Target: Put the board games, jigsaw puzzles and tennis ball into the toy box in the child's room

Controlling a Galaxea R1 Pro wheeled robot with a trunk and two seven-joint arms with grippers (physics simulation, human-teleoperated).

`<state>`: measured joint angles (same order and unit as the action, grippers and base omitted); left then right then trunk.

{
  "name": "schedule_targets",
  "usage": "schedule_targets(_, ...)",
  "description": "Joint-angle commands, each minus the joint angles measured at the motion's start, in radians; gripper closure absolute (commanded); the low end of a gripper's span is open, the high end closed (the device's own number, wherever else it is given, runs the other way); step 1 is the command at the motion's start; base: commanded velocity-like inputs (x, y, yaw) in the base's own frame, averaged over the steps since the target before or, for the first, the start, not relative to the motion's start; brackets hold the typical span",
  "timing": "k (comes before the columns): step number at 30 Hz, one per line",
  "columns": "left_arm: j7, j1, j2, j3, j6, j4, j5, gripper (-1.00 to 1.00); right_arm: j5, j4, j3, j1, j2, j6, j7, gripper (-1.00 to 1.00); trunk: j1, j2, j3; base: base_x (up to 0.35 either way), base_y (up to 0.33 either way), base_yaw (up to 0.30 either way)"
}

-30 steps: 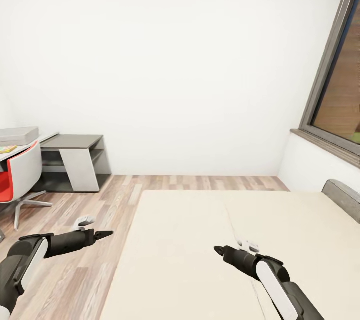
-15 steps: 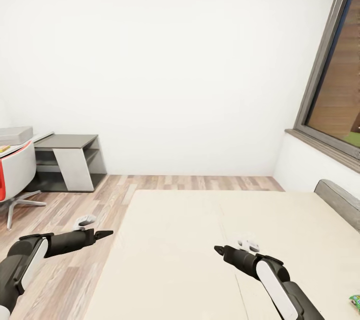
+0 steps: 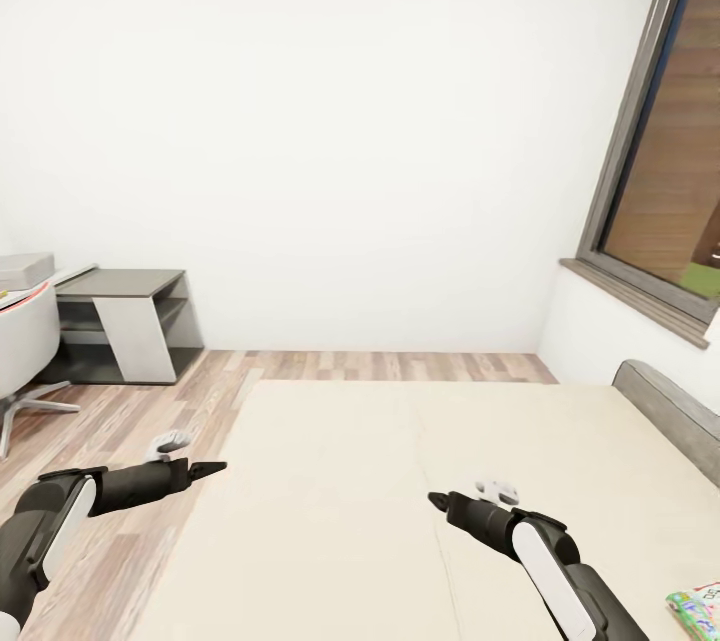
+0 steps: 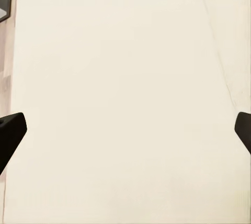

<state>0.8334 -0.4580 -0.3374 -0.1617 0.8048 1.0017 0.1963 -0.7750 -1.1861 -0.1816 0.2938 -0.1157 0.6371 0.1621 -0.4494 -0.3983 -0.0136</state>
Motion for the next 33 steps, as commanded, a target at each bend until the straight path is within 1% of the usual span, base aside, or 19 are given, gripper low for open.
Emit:
schedule_targets(1,0.002,-0.001,0.0,-0.001,0.005,0.0,0.002,-1.0,-0.01,-0.001,-0.003,0.001,-0.001,0.001,0.01,-1.0,-0.001,-0.002,-0.001,0.0,-0.078,0.0)
schedule_targets(10,0.003,-0.001,0.0,-0.001,0.005,0.0,0.002,-1.0,-0.01,-0.001,-0.003,0.001,-0.001,0.001,0.01,-1.0,-0.001,-0.002,-0.001,0.0,-0.074,0.0)
schedule_targets(29,0.001,-0.001,0.0,-0.001,0.005,0.0,0.001,-1.0,-0.01,-0.001,-0.003,0.001,-0.001,0.001,0.01,-1.0,-0.001,-0.002,-0.001,0.0,-0.195,0.0)
schedule_targets(33,0.0,-0.001,0.005,-0.001,0.005,0.0,0.0,-1.0,-0.01,-0.001,-0.003,0.001,-0.001,0.001,0.01,-1.0,-0.001,-0.002,-0.001,0.0,-0.185,0.0)
